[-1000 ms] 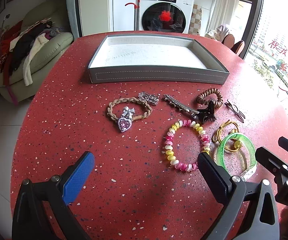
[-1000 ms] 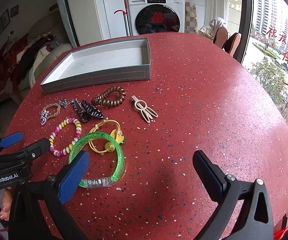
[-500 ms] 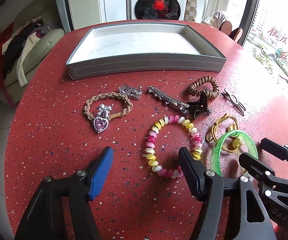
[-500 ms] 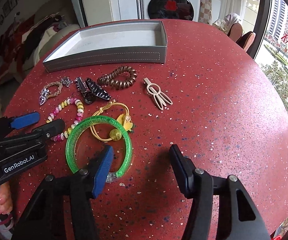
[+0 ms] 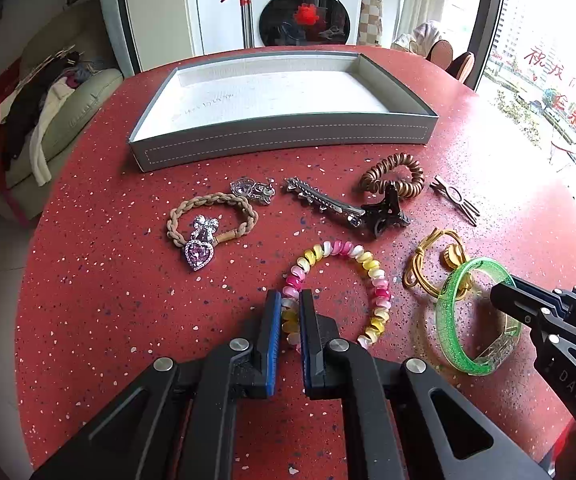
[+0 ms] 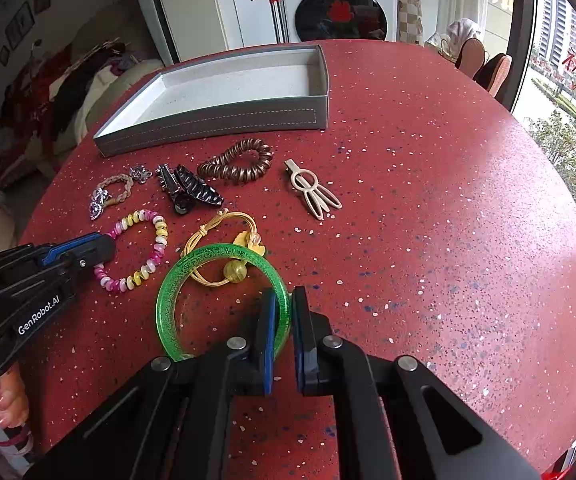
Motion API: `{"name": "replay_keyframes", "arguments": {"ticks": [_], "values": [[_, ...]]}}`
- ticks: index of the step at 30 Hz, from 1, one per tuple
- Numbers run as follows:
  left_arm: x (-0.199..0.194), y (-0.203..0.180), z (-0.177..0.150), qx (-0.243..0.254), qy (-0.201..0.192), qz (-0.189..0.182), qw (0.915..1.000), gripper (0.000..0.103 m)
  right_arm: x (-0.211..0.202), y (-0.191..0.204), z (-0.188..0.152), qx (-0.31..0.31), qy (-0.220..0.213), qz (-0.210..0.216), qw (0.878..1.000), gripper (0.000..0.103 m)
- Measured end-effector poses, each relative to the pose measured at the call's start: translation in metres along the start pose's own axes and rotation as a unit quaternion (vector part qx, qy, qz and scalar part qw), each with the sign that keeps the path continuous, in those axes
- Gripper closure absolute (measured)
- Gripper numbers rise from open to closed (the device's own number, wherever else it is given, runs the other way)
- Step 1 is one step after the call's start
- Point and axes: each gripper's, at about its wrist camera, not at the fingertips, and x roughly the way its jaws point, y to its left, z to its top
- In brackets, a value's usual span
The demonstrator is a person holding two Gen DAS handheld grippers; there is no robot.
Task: Organize jewelry
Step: 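Grasp pink-yellow beaded bracelet with left tool while right tool grasps green bangle, then place beaded bracelet in tray with left tool while right tool places green bangle there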
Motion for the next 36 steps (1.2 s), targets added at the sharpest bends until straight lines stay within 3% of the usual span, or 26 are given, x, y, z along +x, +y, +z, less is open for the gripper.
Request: {"name": "replay_keyframes", "arguments": {"ticks": [12, 21, 29, 36], "values": [[-0.037, 0.022, 0.019, -0.012, -0.046, -0.032, 0.9983, 0.075, -0.021, -0.01, 0.041, 0.026, -0.034, 0.043, 0.998, 0.094], [-0.044, 0.048, 0.074, -0.016, -0.073, -0.035, 0.9966, 0.075, -0.014, -0.007, 0.112, 0.014, -0.053, 0.053, 0.997, 0.094], [-0.021, 0.068, 0.153, -0.019, -0.093, -0.012, 0.9955, 0.075, 0.022, -0.004, 0.194, 0.005, -0.046, 0.058, 0.997, 0.094], [0.034, 0.076, 0.204, -0.019, -0.09, 0.032, 0.9952, 0.075, 0.081, -0.004, 0.242, 0.005, -0.022, 0.042, 0.999, 0.094]]}}
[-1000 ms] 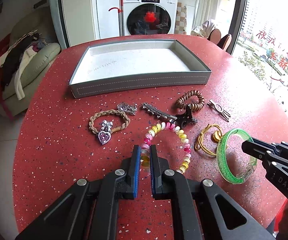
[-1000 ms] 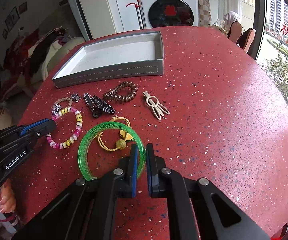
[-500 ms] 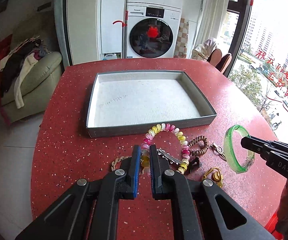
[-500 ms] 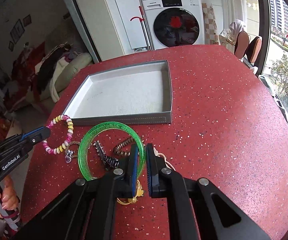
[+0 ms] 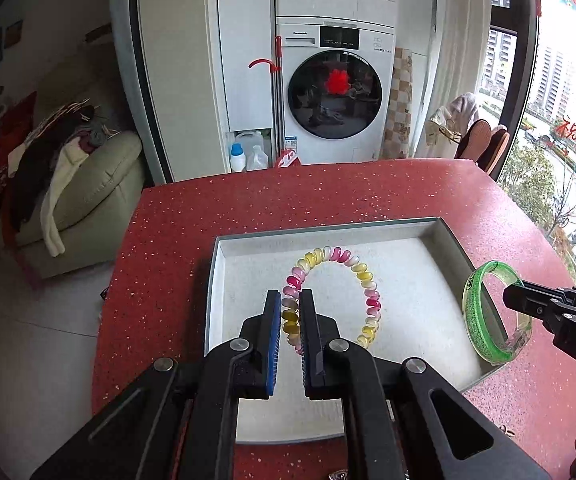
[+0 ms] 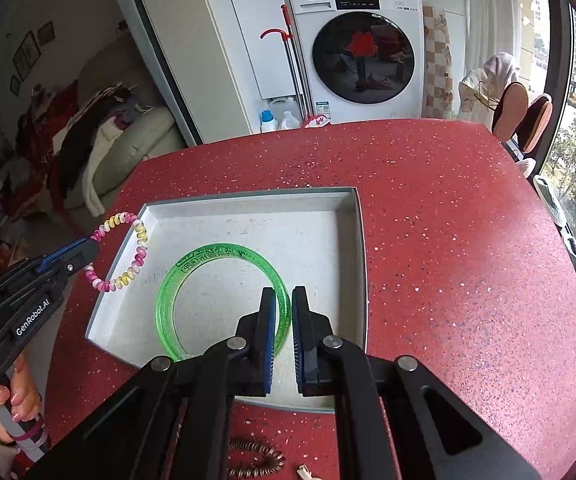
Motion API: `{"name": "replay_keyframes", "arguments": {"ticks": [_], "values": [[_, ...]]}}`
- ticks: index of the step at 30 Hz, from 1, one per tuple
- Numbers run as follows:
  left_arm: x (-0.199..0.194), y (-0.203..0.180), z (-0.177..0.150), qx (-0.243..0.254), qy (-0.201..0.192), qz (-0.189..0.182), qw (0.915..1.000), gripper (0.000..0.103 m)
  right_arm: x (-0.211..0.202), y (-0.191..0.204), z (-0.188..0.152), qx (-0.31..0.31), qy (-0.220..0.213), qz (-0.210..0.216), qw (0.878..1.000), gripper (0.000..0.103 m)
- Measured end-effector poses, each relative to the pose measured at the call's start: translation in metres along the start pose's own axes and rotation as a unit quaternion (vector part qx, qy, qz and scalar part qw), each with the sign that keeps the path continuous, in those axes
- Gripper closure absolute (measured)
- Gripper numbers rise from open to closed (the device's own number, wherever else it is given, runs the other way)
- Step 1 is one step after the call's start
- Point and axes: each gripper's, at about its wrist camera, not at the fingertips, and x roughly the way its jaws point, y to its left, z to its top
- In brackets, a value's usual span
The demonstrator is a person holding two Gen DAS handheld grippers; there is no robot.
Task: Organize jewelry
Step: 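Place beaded bracelet in tray with left tool while right tool places green bangle there, then move both tools back over the remaining jewelry on the table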
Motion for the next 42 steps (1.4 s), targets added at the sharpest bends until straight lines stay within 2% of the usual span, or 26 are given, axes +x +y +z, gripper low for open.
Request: {"name": "replay_keyframes", "arguments": {"ticks": [5, 11, 22, 25, 27, 28, 29, 31, 36, 37, 39, 41, 42], "values": [[0.048, -0.001, 0.002, -0.001, 0.02, 0.018, 0.9996, 0.075, 0.045, -0.01, 0.01, 0.017, 0.022, -0.007, 1.0, 0.094], [0.083, -0.007, -0.009, 0.0, 0.053, 0.023, 0.9983, 0.075, 0.078, -0.016, 0.012, 0.013, 0.041, -0.026, 0.999, 0.094], [0.106, -0.015, -0.02, 0.016, 0.081, 0.039, 0.9958, 0.075, 0.087, -0.008, -0.002, -0.003, 0.045, -0.043, 0.998, 0.094], [0.107, -0.016, -0.021, 0.019, 0.077, 0.045, 0.9958, 0.075, 0.087, -0.006, -0.003, -0.008, 0.043, -0.044, 0.998, 0.093], [0.106, -0.016, -0.021, 0.024, 0.077, 0.049, 0.9956, 0.075, 0.086, -0.004, -0.003, -0.009, 0.044, -0.035, 0.998, 0.086], [0.106, -0.017, -0.02, 0.027, 0.078, 0.051, 0.9953, 0.075, 0.084, -0.002, -0.003, -0.009, 0.043, -0.03, 0.999, 0.078], [0.106, -0.017, -0.02, 0.028, 0.08, 0.052, 0.995, 0.075, 0.082, -0.002, -0.003, -0.009, 0.041, -0.028, 0.999, 0.063], [0.106, -0.017, -0.02, 0.026, 0.084, 0.05, 0.9949, 0.075, 0.073, 0.0, -0.004, -0.007, 0.028, -0.021, 0.999, 0.049], [0.095, -0.013, -0.018, 0.011, 0.068, 0.036, 0.9969, 0.074, 0.046, 0.0, -0.005, 0.005, 0.0, -0.004, 1.0, 0.045], [0.093, -0.012, -0.017, 0.01, 0.065, 0.034, 0.9973, 0.069, 0.04, 0.0, -0.006, 0.008, -0.006, -0.001, 1.0, 0.043], [0.088, -0.01, -0.016, 0.002, 0.058, 0.033, 0.9978, 0.0, 0.03, 0.0, -0.008, 0.012, -0.015, 0.005, 1.0, 0.041], [0.076, -0.005, -0.015, -0.011, 0.029, 0.033, 0.999, 0.0, 0.02, 0.001, -0.012, 0.017, -0.021, 0.012, 1.0, 0.04], [0.074, -0.005, -0.013, -0.008, 0.03, 0.03, 0.9991, 0.0, 0.015, 0.001, -0.014, 0.02, -0.024, 0.016, 0.999, 0.039]]}}
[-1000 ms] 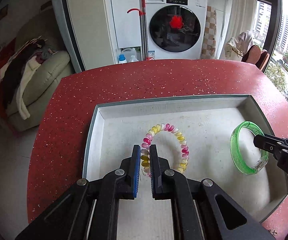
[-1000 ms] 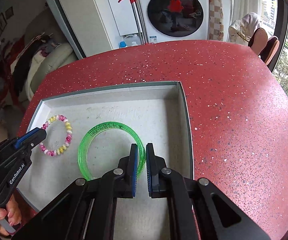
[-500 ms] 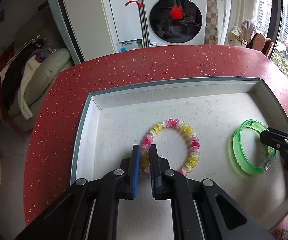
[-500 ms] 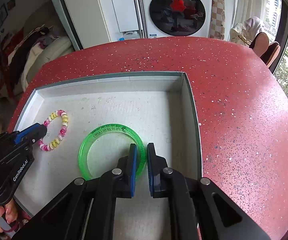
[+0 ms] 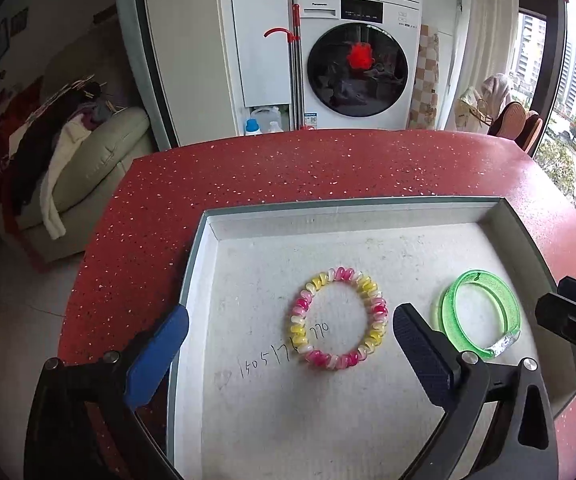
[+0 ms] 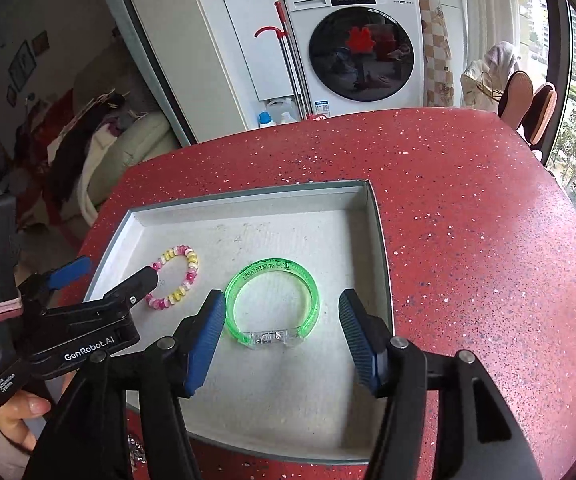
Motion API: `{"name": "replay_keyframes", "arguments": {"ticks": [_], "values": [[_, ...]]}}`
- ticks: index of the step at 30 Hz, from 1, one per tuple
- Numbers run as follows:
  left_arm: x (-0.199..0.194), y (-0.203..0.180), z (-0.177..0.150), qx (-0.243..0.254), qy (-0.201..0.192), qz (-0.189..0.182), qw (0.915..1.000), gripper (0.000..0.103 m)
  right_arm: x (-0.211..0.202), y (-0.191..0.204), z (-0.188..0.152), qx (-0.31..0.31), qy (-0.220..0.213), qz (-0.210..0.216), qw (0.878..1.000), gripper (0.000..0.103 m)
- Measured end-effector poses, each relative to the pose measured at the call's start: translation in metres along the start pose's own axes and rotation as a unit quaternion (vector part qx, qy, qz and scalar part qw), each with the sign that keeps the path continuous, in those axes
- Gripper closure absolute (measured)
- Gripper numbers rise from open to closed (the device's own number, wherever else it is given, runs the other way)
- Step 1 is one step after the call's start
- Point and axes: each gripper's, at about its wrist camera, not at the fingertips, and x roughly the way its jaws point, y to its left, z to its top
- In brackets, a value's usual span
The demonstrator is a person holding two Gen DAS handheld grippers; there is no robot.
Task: Organize jewelry
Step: 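Move both tools back over the remaining jewelry on the table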
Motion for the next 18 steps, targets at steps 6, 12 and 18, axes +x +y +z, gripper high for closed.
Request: {"name": "replay_keyframes", "arguments": {"ticks": [6, 12, 18], "values": [[-0.03, 0.006, -0.003, 0.002, -0.019, -0.01, 0.9998, 0.0, -0.035, 0.006, -0.022, 0.017, -0.024, 0.02, 0.999, 0.022], [-0.074, 0.016, -0.029, 0.001, -0.029, -0.045, 0.9986, 0.0, -0.071, 0.004, -0.057, 0.045, -0.049, 0.056, 0.996, 0.002], [-0.106, 0.022, -0.076, 0.009, -0.027, -0.029, 0.9992, 0.0, -0.092, 0.007, -0.103, 0.049, -0.031, 0.058, 0.997, 0.0]]}}
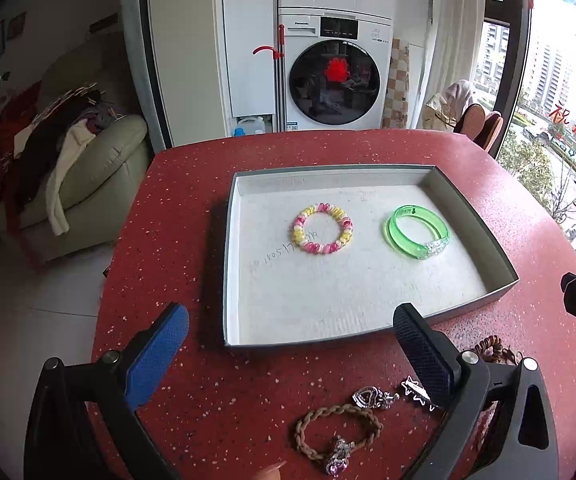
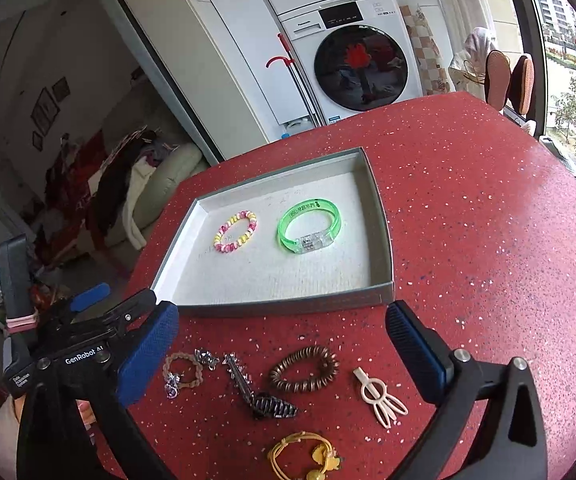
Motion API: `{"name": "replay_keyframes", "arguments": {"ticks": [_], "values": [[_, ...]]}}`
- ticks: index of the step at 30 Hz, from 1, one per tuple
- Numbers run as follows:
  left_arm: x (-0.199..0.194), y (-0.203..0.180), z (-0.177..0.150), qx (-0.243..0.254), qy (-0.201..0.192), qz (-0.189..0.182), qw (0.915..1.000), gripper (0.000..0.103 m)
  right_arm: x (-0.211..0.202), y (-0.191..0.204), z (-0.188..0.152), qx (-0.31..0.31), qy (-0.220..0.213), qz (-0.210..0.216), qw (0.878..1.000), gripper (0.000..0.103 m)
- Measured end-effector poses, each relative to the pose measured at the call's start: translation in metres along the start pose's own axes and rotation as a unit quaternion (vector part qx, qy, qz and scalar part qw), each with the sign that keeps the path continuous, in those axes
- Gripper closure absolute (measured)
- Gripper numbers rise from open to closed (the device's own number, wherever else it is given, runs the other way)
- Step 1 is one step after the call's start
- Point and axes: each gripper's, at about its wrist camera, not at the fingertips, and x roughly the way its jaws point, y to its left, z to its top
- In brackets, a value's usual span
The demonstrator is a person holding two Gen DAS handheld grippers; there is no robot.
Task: Organize jewelry
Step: 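Move both tools back over the remaining jewelry on the table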
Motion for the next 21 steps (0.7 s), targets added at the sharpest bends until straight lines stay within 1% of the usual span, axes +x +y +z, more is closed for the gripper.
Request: {"name": "replay_keyframes", "arguments": {"ticks": [2, 4, 7, 11, 16, 21], "values": [[-0.008, 0.002, -0.015, -0.003, -0.003, 0.01, 0.9999, 0.0, -0.004, -0.002, -0.015, 0.003, 0.014, -0.013, 1.0, 0.0], [-0.012, 0.006, -0.032, -0.007, 0.002, 0.018, 0.9998, 0.0, -0.009, -0.005, -0.029, 0.007, 0.019, -0.027, 0.999, 0.0], [-0.013, 0.006, -0.053, -0.003, 0.02, 0.012, 0.9997, 0.0, -0.013, -0.008, -0.048, 0.006, 0.028, -0.043, 0.999, 0.0], [-0.011, -0.001, -0.075, 0.011, 0.033, 0.019, 0.9992, 0.0, -0.013, -0.005, -0.069, -0.009, 0.043, -0.067, 0.997, 0.0], [-0.008, -0.009, -0.091, 0.002, 0.046, 0.017, 0.9988, 0.0, -0.009, 0.003, -0.088, -0.022, 0.062, -0.08, 0.995, 0.0], [-0.007, -0.012, -0.094, -0.001, 0.048, 0.019, 0.9987, 0.0, -0.003, 0.009, -0.093, -0.038, 0.071, -0.09, 0.993, 0.0]]}}
